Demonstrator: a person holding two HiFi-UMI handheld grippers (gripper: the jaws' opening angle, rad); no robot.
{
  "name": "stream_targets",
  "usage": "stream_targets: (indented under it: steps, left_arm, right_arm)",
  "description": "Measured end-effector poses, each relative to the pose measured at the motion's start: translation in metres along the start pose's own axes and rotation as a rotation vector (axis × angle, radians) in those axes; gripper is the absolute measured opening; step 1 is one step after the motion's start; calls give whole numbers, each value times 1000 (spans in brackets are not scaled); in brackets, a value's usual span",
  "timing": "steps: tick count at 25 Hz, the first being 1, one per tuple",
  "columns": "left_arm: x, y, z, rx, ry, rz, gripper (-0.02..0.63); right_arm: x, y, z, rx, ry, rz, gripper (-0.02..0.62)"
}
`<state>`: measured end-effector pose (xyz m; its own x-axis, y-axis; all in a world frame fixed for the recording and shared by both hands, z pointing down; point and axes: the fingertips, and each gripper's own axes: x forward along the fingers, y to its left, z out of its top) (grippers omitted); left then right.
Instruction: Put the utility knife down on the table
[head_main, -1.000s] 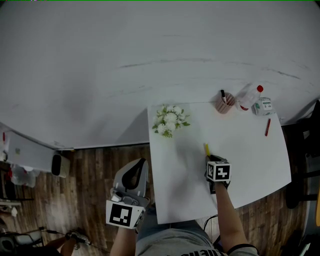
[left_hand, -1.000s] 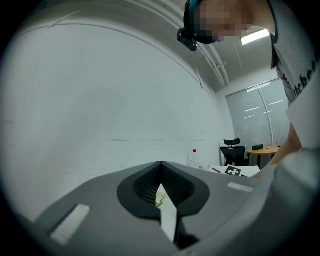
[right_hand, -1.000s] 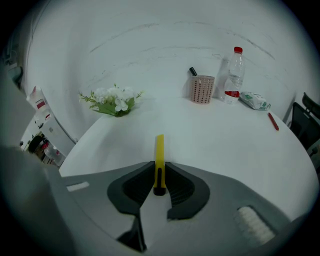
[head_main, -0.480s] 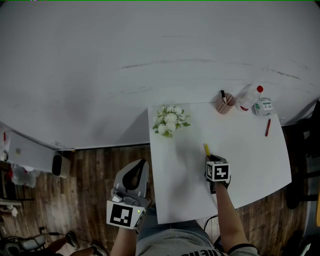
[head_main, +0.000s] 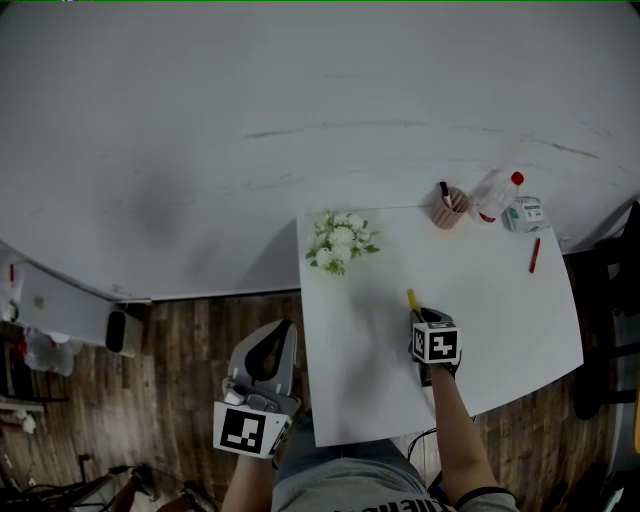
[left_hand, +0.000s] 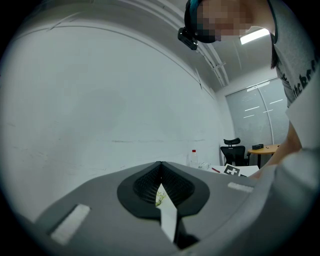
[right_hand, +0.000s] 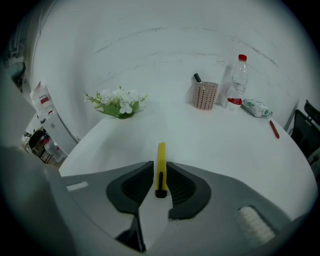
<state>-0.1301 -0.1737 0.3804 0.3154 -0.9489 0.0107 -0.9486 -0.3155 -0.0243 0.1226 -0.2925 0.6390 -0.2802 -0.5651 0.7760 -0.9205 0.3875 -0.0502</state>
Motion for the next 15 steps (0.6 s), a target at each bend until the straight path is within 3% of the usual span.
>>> stream_targets:
  steps: [3, 6, 15]
  left_arm:
    - [-1, -2, 2, 3, -6, -4, 5]
    - [-1, -6, 6, 7, -15, -13, 5]
    - [3, -21, 11, 0, -31, -50, 5]
  right_arm:
    - [-8, 2, 5, 17, -40, 7, 75]
    - [-18, 2, 9, 47, -85, 7, 3]
    - [-61, 9, 16, 113, -243, 61, 2]
